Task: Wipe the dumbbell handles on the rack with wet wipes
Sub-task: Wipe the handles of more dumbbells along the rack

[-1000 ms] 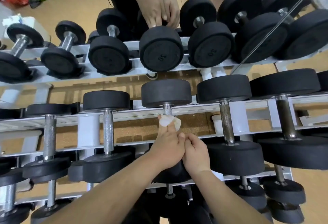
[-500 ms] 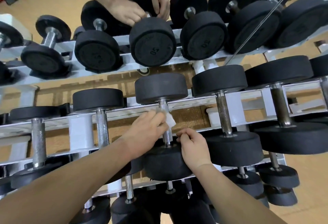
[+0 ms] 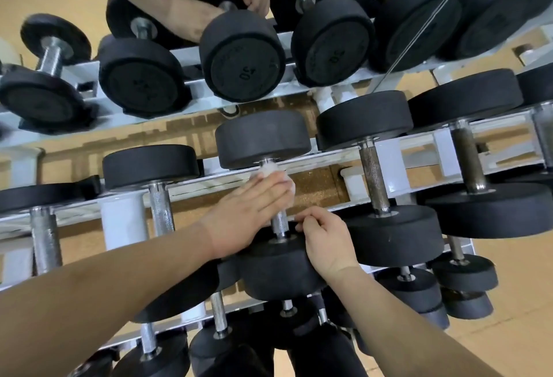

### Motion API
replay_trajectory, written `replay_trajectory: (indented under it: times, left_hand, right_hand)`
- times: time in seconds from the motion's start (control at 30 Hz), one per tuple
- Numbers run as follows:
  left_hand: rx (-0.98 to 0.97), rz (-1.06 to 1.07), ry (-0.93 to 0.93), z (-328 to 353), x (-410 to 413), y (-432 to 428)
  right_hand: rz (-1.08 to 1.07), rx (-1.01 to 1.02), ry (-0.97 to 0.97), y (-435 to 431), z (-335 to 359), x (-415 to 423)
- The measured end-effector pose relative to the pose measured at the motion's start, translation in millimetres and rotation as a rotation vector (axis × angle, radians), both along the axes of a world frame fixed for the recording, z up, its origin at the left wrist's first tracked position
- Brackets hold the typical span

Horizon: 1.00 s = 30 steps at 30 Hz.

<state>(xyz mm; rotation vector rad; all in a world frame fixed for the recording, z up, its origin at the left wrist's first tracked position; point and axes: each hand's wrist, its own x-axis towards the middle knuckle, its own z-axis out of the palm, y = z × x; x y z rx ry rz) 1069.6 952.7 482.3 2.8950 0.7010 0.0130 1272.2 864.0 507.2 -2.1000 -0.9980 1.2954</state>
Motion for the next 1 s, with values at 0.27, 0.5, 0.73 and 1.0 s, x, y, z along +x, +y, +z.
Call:
replay_trajectory:
  times: [0.27,0.5,0.73,1.0]
  left_hand:
    - [0.041,-0.04,-0.034,6.8,-4.1,24.6]
    - [-0.007,-0.45,0.028,4.5,-29.5,23.2]
    - [-0.039,-0.369,0.061,-5.9,-24.5,-3.4]
    - [0.052,-0.256,0.021,-0.7,-17.9,7.5]
  right_hand:
    - [0.012,-0.012,-0.008,-1.9,-1.7,2.0]
    - [0.002,0.007,0.005,-0.2,-1.2,1.5]
    - [0.017,0.021,-0.001,-0.9,-0.6,1.2]
    - [-0.01,0.005,0.006,-2.3,2.4,0.1]
